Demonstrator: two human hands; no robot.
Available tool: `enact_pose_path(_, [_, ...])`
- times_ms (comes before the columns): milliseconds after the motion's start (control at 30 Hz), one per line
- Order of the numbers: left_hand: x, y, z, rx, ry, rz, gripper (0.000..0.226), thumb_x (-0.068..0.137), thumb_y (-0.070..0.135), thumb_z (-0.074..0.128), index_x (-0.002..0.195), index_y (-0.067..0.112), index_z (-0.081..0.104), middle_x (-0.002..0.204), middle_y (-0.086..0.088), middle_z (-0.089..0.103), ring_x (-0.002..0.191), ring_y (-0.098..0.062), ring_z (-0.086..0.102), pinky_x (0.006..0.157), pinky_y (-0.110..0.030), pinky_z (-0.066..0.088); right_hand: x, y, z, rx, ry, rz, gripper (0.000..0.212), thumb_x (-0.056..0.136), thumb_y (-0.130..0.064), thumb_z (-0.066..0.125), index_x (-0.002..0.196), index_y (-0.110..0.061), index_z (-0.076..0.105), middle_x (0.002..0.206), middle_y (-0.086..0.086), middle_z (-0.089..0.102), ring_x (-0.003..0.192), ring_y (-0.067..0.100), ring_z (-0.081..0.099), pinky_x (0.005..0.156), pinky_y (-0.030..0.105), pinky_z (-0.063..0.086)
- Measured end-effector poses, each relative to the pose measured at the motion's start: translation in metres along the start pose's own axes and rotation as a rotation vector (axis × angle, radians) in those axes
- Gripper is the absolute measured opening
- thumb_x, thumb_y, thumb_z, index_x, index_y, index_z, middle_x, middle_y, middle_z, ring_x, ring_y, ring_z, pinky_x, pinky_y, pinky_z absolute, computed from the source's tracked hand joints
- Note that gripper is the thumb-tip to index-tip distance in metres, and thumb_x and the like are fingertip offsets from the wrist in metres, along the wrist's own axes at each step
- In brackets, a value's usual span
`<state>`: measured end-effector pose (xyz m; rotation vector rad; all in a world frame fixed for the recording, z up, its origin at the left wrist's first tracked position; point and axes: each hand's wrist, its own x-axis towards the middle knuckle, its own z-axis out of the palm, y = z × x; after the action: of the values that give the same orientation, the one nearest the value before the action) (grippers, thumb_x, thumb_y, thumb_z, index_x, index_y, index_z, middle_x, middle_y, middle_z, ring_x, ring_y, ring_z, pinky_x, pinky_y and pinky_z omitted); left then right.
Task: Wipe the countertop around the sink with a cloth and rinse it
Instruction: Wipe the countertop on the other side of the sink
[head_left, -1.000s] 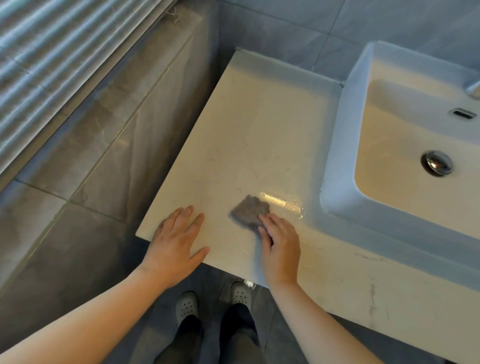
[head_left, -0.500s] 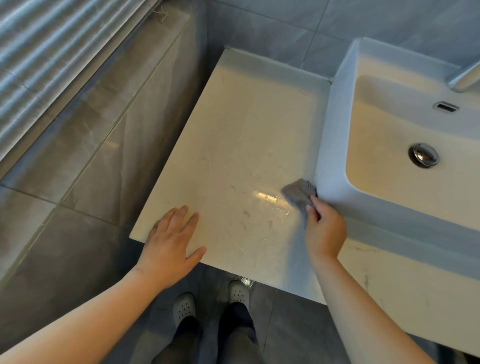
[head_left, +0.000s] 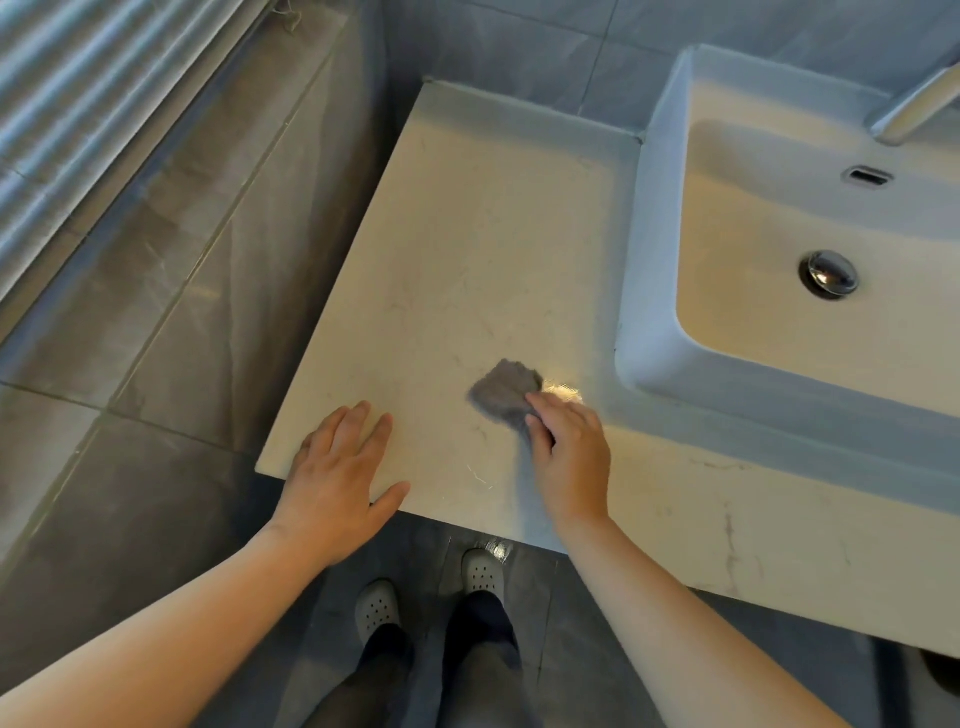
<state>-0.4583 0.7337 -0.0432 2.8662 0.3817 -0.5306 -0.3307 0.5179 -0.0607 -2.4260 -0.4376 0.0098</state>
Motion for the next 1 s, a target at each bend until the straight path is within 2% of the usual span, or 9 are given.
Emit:
enact_pose_path(100, [0.0,-0.001,-0.001,-0.013,-0.002,0.004,0.091,0.073,0.072,0.007,0.151,0.024,0.01,0.158,-0.005,0.003,0.144,-0.027,0.003,0.116,-0.045,0.015,-0.016,-0.015,-0.006,0.092,-0.16,-0.001,0.028,0.091,-0.016,0.06,0.118,-0.019,0.068,0.111,-0.002,0.069,0.1,0.006,0.051,0.083,0.007,0.036])
enact_pose_path(167, [0.0,-0.001,-0.002,-0.012,-0.006,0.005,0.09,0.075,0.072,0.01,0.15,0.023,0.01,0.158,-0.005,0.004,0.144,-0.027,0.003,0.115,-0.045,0.016,-0.025,-0.019,-0.015,0.207,-0.173,0.111,0.028,0.093,-0.017,0.058,0.119,-0.02,0.067,0.109,-0.004,0.069,0.1,0.006,0.058,0.085,0.008,0.041])
enact_pose_path(267, [0.0,0.0,-0.005,0.001,-0.014,0.006,0.088,0.076,0.07,0.013,0.15,0.023,0.009,0.158,-0.004,0.003,0.144,-0.027,0.002,0.116,-0.044,0.016,-0.038,-0.011,-0.036,0.288,0.029,0.268,0.028,0.092,-0.018,0.059,0.119,-0.022,0.066,0.111,-0.008,0.069,0.102,0.007,0.061,0.089,0.022,0.049])
enact_pose_path(400, [0.0,-0.002,-0.006,-0.001,-0.022,0.026,0.081,0.085,0.068,0.025,0.151,0.023,0.008,0.158,-0.005,0.002,0.144,-0.027,0.002,0.116,-0.045,0.017,-0.048,0.018,-0.069,0.126,0.329,0.388,0.027,0.092,-0.015,0.059,0.118,-0.014,0.066,0.112,0.0,0.069,0.103,0.014,0.061,0.083,0.02,0.042])
enact_pose_path(500, [0.0,-0.002,-0.006,0.0,-0.012,0.038,0.078,0.088,0.064,0.031,0.15,0.023,0.009,0.158,-0.006,0.004,0.144,-0.027,0.002,0.116,-0.045,0.017,-0.048,0.044,-0.076,0.122,0.429,0.523,0.027,0.094,-0.011,0.056,0.119,-0.009,0.065,0.117,0.007,0.068,0.106,0.02,0.061,0.085,0.021,0.039])
enact_pose_path(633, [0.0,-0.002,-0.007,0.012,-0.01,0.053,0.079,0.089,0.062,0.035,0.151,0.022,0.007,0.158,-0.006,0.003,0.144,-0.027,0.003,0.115,-0.044,0.016,-0.051,0.06,-0.054,0.004,0.408,0.471,0.029,0.092,-0.009,0.057,0.12,-0.004,0.064,0.117,0.013,0.067,0.106,0.03,0.062,0.087,0.028,0.045])
enact_pose_path(767, [0.0,-0.003,-0.008,0.017,-0.001,0.063,0.08,0.088,0.062,0.035,0.151,0.022,0.006,0.158,-0.006,0.003,0.144,-0.027,0.003,0.115,-0.044,0.017,-0.062,0.039,-0.024,0.005,0.397,0.428,0.032,0.093,-0.014,0.056,0.123,-0.008,0.062,0.121,0.009,0.065,0.111,0.028,0.057,0.093,0.042,0.05])
enact_pose_path(867, [0.0,-0.004,-0.008,0.019,-0.003,0.067,0.08,0.088,0.063,0.034,0.151,0.022,0.005,0.158,-0.006,0.002,0.144,-0.028,0.003,0.115,-0.045,0.016,-0.075,0.017,-0.006,0.019,0.338,0.388,0.033,0.094,-0.018,0.054,0.126,-0.011,0.061,0.126,0.005,0.062,0.116,0.021,0.049,0.098,0.032,0.044])
enact_pose_path(1000, [0.0,-0.005,-0.007,0.03,0.004,0.075,0.081,0.088,0.063,0.034,0.151,0.022,0.005,0.158,-0.007,0.003,0.143,-0.028,0.004,0.115,-0.045,0.017,-0.088,-0.01,0.008,0.036,0.272,0.332,0.033,0.093,-0.021,0.055,0.125,-0.015,0.062,0.124,-0.002,0.063,0.114,0.011,0.047,0.097,0.023,0.04])
